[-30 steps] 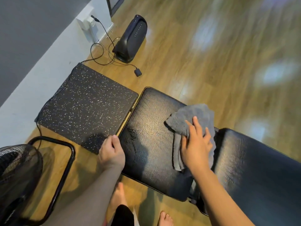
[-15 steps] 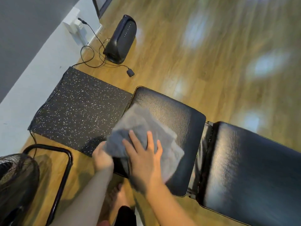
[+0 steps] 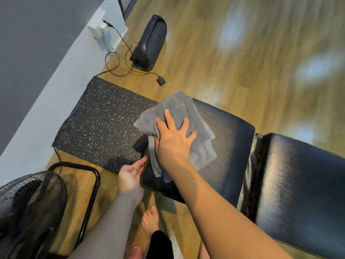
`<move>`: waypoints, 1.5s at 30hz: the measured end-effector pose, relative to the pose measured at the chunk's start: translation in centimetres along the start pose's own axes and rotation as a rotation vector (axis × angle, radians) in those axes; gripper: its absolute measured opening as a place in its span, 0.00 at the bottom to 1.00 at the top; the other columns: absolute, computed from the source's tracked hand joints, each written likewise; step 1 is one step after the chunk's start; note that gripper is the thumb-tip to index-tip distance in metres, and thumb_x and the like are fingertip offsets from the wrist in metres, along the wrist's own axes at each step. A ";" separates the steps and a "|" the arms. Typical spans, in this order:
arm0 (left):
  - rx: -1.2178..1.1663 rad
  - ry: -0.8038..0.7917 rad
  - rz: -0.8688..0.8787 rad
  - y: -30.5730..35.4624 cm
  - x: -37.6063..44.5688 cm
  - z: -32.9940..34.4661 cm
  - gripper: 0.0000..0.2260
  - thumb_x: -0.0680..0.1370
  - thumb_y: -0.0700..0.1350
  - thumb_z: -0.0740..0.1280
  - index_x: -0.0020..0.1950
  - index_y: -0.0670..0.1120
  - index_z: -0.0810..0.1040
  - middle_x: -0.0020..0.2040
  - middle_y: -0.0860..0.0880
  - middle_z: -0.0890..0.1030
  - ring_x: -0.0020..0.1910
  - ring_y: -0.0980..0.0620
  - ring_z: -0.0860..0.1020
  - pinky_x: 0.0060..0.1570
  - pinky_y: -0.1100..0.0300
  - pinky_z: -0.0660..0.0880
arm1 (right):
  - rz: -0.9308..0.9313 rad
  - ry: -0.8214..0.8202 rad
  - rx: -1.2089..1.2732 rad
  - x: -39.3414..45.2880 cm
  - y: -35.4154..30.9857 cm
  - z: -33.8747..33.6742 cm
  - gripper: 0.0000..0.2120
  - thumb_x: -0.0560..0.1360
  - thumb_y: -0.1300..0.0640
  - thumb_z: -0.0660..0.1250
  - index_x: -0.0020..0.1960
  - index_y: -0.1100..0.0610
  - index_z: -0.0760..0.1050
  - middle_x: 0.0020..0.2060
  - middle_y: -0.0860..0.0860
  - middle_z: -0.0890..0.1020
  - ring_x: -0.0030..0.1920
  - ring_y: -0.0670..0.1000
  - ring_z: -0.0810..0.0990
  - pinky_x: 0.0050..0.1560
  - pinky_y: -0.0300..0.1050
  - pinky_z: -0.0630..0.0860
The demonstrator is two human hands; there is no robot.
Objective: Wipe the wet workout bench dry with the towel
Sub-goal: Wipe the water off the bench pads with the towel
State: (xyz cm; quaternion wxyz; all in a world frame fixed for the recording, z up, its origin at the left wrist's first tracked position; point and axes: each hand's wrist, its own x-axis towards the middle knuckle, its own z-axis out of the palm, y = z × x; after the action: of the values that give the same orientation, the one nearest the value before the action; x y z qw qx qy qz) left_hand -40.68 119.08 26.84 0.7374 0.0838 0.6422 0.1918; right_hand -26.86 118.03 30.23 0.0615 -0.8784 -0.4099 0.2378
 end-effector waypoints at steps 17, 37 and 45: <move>0.412 -0.007 0.019 0.6 -0.8 1.4 0.17 0.79 0.43 0.54 0.61 0.47 0.79 0.58 0.42 0.80 0.58 0.41 0.77 0.57 0.46 0.74 | -0.047 0.169 -0.167 -12.7 14.6 0.2 0.29 0.74 0.52 0.69 0.73 0.45 0.67 0.77 0.45 0.62 0.66 0.69 0.68 0.52 0.61 0.68; 0.402 0.130 0.212 -1.8 1.2 0.9 0.25 0.82 0.58 0.49 0.44 0.52 0.84 0.59 0.43 0.81 0.61 0.43 0.77 0.68 0.42 0.68 | -0.188 0.110 -0.223 -15.6 8.8 3.5 0.27 0.73 0.51 0.59 0.72 0.43 0.67 0.77 0.45 0.63 0.65 0.69 0.72 0.51 0.60 0.69; 0.605 0.133 0.299 -1.9 0.6 1.1 0.16 0.84 0.51 0.50 0.51 0.56 0.78 0.60 0.45 0.77 0.59 0.44 0.74 0.64 0.44 0.70 | 0.096 0.182 -0.144 -14.1 11.2 1.9 0.36 0.69 0.62 0.73 0.73 0.46 0.67 0.77 0.44 0.61 0.61 0.69 0.69 0.49 0.62 0.70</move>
State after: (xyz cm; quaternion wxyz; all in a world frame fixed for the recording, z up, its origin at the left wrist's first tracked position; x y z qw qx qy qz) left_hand -39.21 117.73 25.76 0.5992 0.3794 0.6973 0.1037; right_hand -27.77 99.95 30.38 0.0236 -0.9172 -0.3759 0.1297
